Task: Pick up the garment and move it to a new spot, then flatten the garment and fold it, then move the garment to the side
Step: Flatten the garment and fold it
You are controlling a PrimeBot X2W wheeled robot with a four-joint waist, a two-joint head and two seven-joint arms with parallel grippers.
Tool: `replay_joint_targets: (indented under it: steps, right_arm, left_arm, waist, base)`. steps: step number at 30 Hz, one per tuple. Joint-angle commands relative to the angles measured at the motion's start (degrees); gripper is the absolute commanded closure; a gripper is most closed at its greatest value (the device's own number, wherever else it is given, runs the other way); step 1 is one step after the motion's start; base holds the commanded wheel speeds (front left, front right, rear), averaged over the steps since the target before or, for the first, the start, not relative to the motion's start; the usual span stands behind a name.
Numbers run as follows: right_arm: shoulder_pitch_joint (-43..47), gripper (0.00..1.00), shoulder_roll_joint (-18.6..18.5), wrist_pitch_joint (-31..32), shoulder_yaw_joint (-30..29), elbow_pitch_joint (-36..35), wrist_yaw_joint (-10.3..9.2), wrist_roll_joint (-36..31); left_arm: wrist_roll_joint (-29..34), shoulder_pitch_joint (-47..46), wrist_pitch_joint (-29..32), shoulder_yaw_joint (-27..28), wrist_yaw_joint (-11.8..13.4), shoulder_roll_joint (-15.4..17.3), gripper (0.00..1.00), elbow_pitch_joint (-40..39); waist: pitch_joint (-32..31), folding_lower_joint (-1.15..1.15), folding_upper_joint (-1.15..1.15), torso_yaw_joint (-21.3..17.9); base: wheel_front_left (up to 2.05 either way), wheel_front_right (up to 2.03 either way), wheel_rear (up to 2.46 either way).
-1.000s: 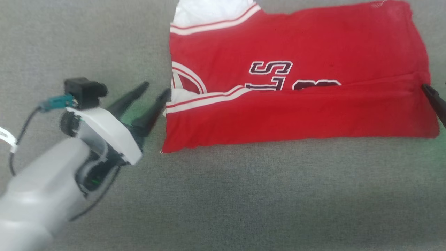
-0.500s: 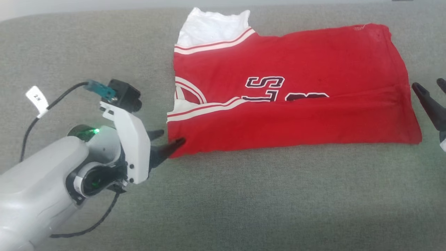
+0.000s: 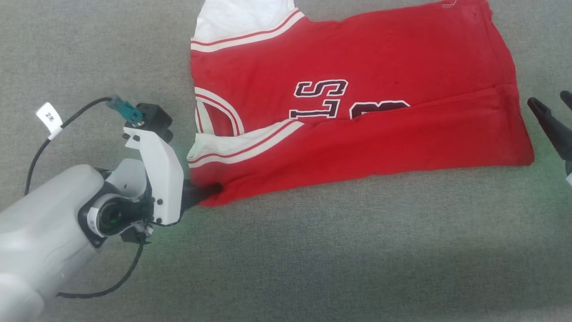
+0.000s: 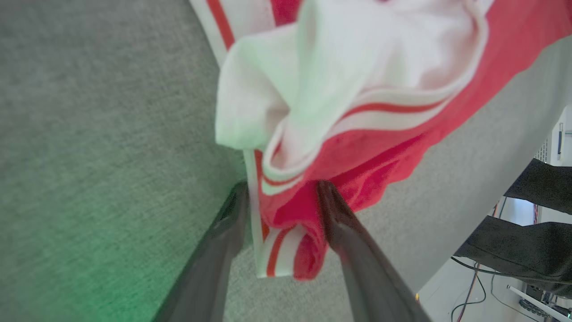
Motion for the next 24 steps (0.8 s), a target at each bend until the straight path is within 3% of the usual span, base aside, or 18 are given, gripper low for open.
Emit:
replay_joint_targets:
  steps: [1,6,13,20,21,22,23,24]
  right_arm:
    - [0.38,0.00,-0.08,0.27,-0.05,-0.18,0.00,-0.47]
    - [0.50,0.00,-2.35,6.83,1.55,-2.59,0.00,-1.17]
    - [-2.29,0.00,-5.91,22.49,5.24,-6.10,-0.01,-2.38]
    - [-3.60,0.00,-4.18,33.97,8.04,-2.85,-0.13,-4.01]
    - [-3.62,0.06,-3.90,34.55,8.37,-2.48,-0.13,-4.51]
    - [-3.59,0.53,-3.61,34.71,8.45,-2.28,-0.14,-4.73]
    - [-3.45,0.85,-3.23,34.62,8.20,-2.25,-0.14,-4.57]
    - [-3.17,1.00,-2.99,34.07,7.76,-2.37,-0.13,-4.15]
  left_arm:
    - [-0.15,2.46,0.71,-2.08,-0.11,-2.22,1.00,1.07]
    - [-0.58,1.65,-0.29,-1.04,-1.48,-3.31,1.00,1.73]
    - [1.10,-0.07,-1.54,-0.95,-2.94,-4.95,1.00,1.42]
    - [2.90,-1.53,-2.60,-1.36,-3.69,-7.05,1.00,1.43]
    - [3.01,-1.68,-2.69,-1.45,-3.87,-7.46,1.00,1.58]
    - [3.26,-1.77,-2.99,-1.48,-4.12,-7.79,1.00,1.77]
    - [3.45,-1.77,-3.28,-1.44,-4.22,-7.98,1.00,1.98]
    - [3.49,-1.69,-3.57,-1.38,-4.42,-8.14,1.00,2.25]
  waist:
    - [0.11,0.00,0.00,0.00]
    - [0.72,0.00,0.00,0.58]
    - [2.65,0.00,0.00,2.02]
    - [4.56,0.00,0.00,3.49]
    - [4.67,0.00,0.00,3.70]
    - [4.72,0.00,0.00,3.91]
    - [4.70,0.00,0.00,4.04]
    - [4.52,0.00,0.00,4.23]
  base:
    - [0.00,0.00,0.00]
    - [0.00,0.00,0.00]
    - [0.00,0.00,0.00]
    - [0.00,0.00,0.00]
    - [0.00,0.00,0.00]
    - [0.00,0.00,0.00]
    - [0.00,0.00,0.00]
    - [0.00,0.00,0.00]
